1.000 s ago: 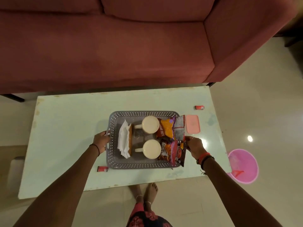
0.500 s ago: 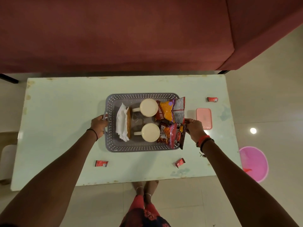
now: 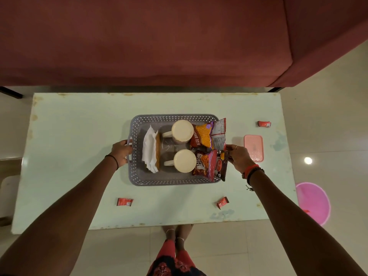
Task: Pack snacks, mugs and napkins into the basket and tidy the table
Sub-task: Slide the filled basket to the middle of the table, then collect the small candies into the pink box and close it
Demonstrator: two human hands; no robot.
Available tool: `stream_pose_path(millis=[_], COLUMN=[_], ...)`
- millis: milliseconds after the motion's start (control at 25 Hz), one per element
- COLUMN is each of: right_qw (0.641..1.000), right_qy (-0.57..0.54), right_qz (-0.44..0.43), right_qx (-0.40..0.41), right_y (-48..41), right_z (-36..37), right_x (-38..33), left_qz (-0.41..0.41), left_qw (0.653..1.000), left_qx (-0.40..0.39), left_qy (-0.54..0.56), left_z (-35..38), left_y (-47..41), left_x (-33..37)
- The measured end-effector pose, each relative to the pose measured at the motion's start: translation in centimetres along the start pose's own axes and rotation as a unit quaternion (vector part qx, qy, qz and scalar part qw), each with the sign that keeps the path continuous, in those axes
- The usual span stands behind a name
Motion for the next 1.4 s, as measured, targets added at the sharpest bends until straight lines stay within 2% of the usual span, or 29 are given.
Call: stream_pose_path(millis=[240, 480, 680, 840, 960, 1200, 1280, 1400], right_qw=[1.000, 0.996, 0.992, 0.991, 0.989, 0.989, 0.989, 0.988], right_qy=[-0.007, 0.027, 0.039, 0.040, 0.041, 0.064, 0.067, 0.080], right_qz=[0.000, -0.014, -0.019, -0.024, -0.026, -0.021, -0.019, -0.035], right_qx=[0.000, 0.079, 0.116, 0.128, 0.138, 0.133, 0.132, 0.125], right_y=[0.5, 2.8, 5.7, 7.3, 7.8, 7.5, 6.9, 5.3], right_z=[0.0, -2.7, -5.2, -7.8, -9.6, -12.6, -14.2, -16.5], right_x=[-0.3, 0.8, 3.5, 5.6, 6.9, 7.8, 7.7, 6.4], left_qz=[0.006, 0.053, 0.154, 0.256, 0.312, 0.342, 0.316, 0.224], left_qw=[1.000, 0.987, 0.966, 0.937, 0.927, 0.932, 0.946, 0.972], left_qx=[0.012, 0.143, 0.208, 0.234, 0.203, 0.092, 0.037, -0.063], left_qy=[-0.027, -0.044, -0.023, -0.050, -0.053, -0.073, -0.063, -0.031], left_z=[-0.4, -1.6, -0.4, 3.2, 7.9, 19.7, 24.1, 31.0], left_y=[0.1, 3.6, 8.6, 13.2, 16.6, 20.7, 20.5, 18.8], left_x=[0.0, -1.7, -3.6, -2.9, -3.1, -5.6, -6.3, -7.7])
Point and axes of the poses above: each hand's wrist, its own y-axis away from the middle knuckle, its own z-axis out of the palm, x = y × z, the point moved 9 cm from there along -y, towards the middle knuckle, and after that the axes turned 3 degrees about -x, right-handed, at the moved point
